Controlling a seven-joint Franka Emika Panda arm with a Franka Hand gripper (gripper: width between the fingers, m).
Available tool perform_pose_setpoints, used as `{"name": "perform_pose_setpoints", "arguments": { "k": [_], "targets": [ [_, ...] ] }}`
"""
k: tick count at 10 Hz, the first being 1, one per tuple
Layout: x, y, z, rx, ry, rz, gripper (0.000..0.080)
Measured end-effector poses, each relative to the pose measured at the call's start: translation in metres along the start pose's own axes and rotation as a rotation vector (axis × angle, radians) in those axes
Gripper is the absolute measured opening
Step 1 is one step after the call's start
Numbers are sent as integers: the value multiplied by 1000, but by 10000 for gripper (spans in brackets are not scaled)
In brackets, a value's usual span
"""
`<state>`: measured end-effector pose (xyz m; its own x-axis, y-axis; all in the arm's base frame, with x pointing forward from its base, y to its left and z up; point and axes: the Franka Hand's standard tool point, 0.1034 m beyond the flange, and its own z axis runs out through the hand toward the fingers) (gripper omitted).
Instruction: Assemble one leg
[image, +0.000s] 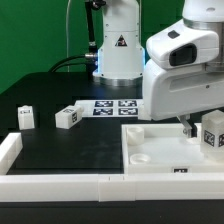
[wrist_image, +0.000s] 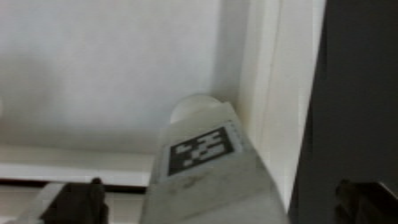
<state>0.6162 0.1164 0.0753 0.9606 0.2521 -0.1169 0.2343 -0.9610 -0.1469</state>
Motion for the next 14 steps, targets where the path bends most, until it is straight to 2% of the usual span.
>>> {"name": "perform_pose_setpoints", "arguments": {
  "k": [2,3,5,6,7,8,14],
  "targets": [
    [0,2,0,-1,-1,-172,649],
    [0,1,0,1,0,-144,649],
    [-1,2,0,1,0,-144,389],
    [-1,1,0,1,0,-104,389],
    [-1,2,0,1,0,-102,289],
    [-1,2,0,1,0,-45,289],
    [4,-1,1,14,36,859,290]
  ]
}}
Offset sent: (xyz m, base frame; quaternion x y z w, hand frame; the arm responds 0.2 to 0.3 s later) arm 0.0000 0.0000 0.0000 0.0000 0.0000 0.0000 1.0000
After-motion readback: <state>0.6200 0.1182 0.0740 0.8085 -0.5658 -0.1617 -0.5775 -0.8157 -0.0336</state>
